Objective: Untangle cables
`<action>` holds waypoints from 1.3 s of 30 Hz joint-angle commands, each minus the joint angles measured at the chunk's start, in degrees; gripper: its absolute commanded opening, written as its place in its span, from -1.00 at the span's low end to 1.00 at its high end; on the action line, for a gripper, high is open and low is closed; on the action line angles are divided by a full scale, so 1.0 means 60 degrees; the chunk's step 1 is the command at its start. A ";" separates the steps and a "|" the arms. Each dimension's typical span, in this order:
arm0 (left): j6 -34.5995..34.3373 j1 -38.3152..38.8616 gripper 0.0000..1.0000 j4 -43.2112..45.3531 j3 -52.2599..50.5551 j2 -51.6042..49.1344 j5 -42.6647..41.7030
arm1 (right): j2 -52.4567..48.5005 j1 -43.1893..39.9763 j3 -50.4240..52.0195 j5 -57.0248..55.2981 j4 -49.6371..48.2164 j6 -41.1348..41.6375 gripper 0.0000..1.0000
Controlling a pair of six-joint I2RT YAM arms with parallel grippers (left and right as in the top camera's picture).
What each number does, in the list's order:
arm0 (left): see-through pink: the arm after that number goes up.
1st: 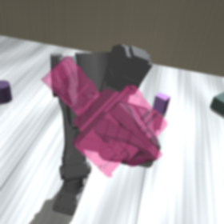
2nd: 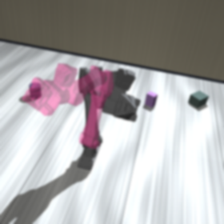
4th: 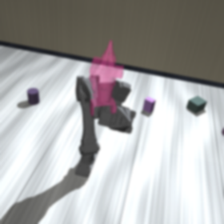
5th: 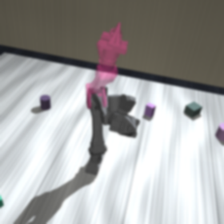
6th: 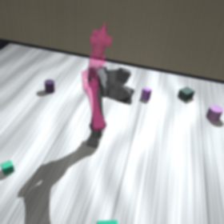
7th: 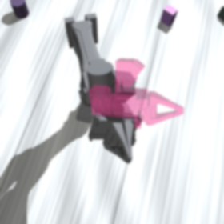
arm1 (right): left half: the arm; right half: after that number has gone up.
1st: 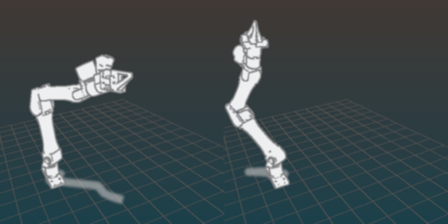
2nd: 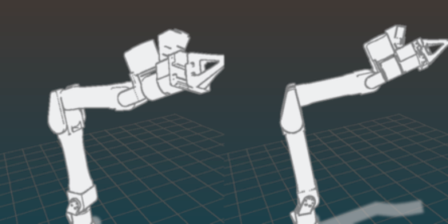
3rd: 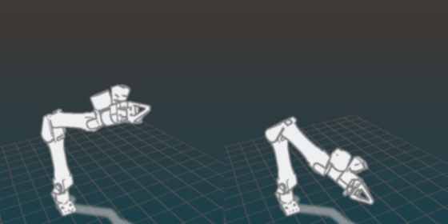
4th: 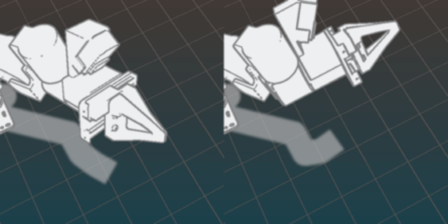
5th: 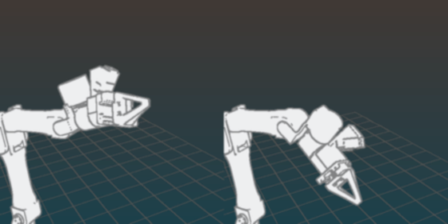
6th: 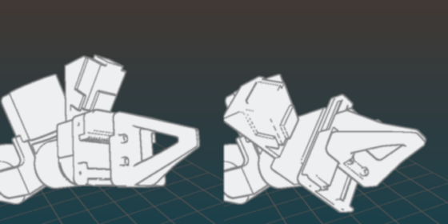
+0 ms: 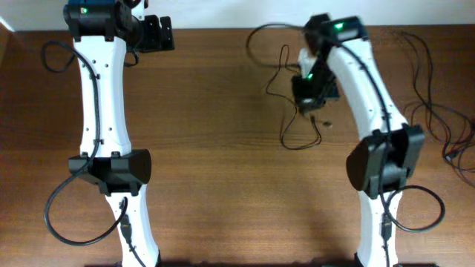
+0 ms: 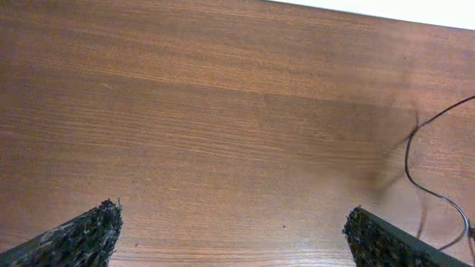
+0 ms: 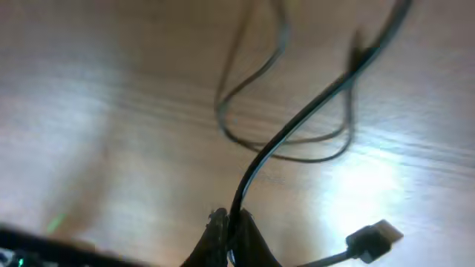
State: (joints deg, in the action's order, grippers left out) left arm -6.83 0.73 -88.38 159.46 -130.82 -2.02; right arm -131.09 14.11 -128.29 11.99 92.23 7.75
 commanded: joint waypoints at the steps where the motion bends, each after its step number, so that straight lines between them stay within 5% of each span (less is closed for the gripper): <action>1: 0.0113 0.0004 0.99 0.0022 -0.0018 -0.0015 -0.0069 | 0.0073 0.0601 0.1468 0.0055 -0.1665 -0.0076 -0.42; 2: 0.0113 0.0004 0.99 0.0011 -0.0018 -0.0015 -0.0069 | 0.0073 0.0739 0.1956 -0.0040 -0.2783 -0.0029 0.00; 5: 0.0117 0.0004 0.99 0.0011 -0.0018 -0.0015 -0.0069 | 0.0069 0.0747 0.2863 -0.1282 -0.4623 0.0612 0.32; 7: 0.0117 0.0004 0.99 0.0004 -0.0018 -0.0015 -0.0069 | 0.0062 0.0747 0.3096 -0.3224 -0.4900 0.2164 0.34; 15: 0.0113 0.0004 0.99 0.0004 -0.0018 -0.0015 -0.0069 | -0.0597 0.0692 0.3104 -0.3370 -0.5967 0.2222 0.39; 17: 0.0117 0.0004 0.99 -0.0022 -0.0018 -0.0015 -0.0066 | -0.0841 0.0692 0.3104 -0.3322 -0.6204 0.2295 0.15; 25: 0.0117 0.0004 0.99 0.0120 -0.0018 -0.0015 -0.0066 | -0.0885 0.0025 0.3672 -0.2885 -0.5887 0.2284 0.03; 27: 0.0117 0.0004 0.99 0.0117 -0.0018 -0.0015 -0.0066 | -0.0882 0.0015 0.3661 -0.2809 -0.5515 0.2288 -0.88; 30: 0.0113 0.0004 0.99 0.0080 -0.0018 -0.0015 -0.0069 | -0.0503 -0.0390 0.1825 -0.1708 -0.3840 0.2237 -0.92; 34: 0.0113 0.0004 0.99 -0.0219 -0.0018 -0.0015 -0.0219 | 0.1107 -0.2138 -0.3111 0.1333 -0.0889 0.0302 -0.92; 36: 0.0113 0.0004 0.99 -0.0248 -0.0018 -0.0015 -0.0634 | 0.2572 -0.3945 -0.4554 0.1151 0.0146 0.0197 -0.92; 39: 0.0113 0.0004 0.99 -0.0288 -0.0018 -0.0015 -0.0776 | 0.3228 -0.7318 -0.4444 0.0576 0.0656 0.1038 -0.92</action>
State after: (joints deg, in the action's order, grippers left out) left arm -6.83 0.73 -89.95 159.39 -130.82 -5.17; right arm -112.46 -21.87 -154.93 16.64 95.26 12.16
